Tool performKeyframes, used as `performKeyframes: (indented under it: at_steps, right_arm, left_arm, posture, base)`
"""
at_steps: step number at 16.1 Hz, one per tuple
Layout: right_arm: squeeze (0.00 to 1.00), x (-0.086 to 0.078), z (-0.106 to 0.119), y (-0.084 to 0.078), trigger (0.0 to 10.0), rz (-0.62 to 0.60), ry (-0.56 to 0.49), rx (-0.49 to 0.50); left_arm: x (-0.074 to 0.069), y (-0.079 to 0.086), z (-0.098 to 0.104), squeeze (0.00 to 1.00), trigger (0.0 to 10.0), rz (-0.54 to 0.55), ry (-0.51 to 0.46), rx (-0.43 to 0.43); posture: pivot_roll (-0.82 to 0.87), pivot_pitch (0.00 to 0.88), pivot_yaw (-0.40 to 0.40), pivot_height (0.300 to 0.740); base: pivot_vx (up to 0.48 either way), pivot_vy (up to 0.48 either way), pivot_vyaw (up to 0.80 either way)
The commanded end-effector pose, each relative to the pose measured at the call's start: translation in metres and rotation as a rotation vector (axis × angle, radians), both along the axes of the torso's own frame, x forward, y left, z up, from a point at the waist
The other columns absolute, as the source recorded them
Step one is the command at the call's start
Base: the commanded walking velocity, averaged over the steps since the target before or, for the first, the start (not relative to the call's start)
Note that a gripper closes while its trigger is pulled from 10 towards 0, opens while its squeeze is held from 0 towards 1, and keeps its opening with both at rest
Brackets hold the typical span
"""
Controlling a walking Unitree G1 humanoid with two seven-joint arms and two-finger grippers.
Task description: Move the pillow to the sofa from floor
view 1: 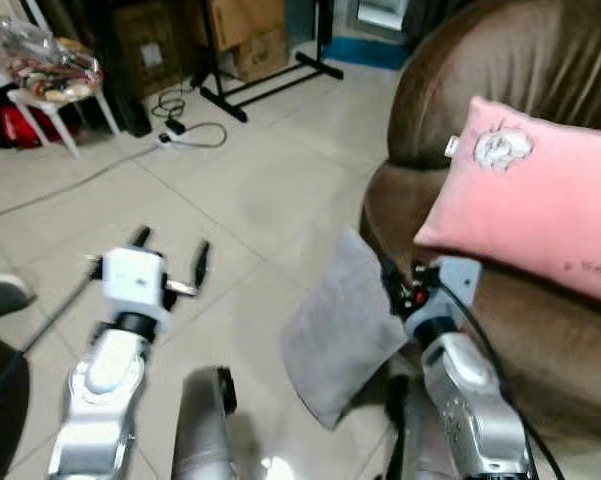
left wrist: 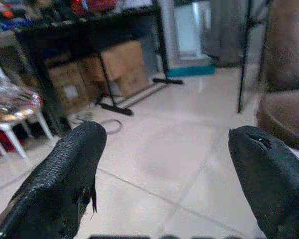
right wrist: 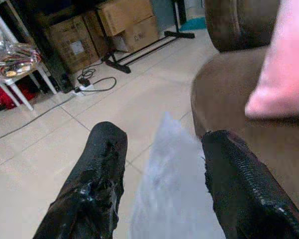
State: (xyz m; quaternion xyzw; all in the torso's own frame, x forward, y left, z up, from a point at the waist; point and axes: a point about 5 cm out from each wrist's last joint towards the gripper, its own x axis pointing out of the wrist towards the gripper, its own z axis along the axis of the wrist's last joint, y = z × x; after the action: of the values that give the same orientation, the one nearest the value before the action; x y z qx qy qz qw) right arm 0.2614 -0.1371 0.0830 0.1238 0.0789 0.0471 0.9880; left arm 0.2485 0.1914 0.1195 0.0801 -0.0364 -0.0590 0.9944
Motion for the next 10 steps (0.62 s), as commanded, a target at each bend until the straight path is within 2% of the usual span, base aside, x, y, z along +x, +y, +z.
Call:
performKeyframes:
  at_steps: [1,5,10]
  right_arm:
    - [0.00,0.000,0.001,-0.005,10.0,-0.021,-0.006,0.004]
    - [0.00,0.002,-0.002,-0.001,10.0,0.026,0.014,0.010]
    - [0.00,0.015,-0.015,-0.008,10.0,0.033,0.074,-0.033]
  left_arm:
    - [-0.001,0.003,0.000,0.78,10.0,0.008,0.006,0.020]
    - [0.000,0.003,-0.001,0.78,10.0,-0.009,0.014,0.042]
    - [0.008,0.005,-0.002,0.77,10.0,-0.075,0.043,0.072]
  posture:
    - [-0.04,0.035,0.041,0.453]
    - [-0.04,0.040,0.045,0.439]
    - [-0.03,0.060,0.068,0.394]
  base:
    - [0.000,0.000,0.00]
    - [0.000,0.000,0.00]
    - [0.000,0.000,0.00]
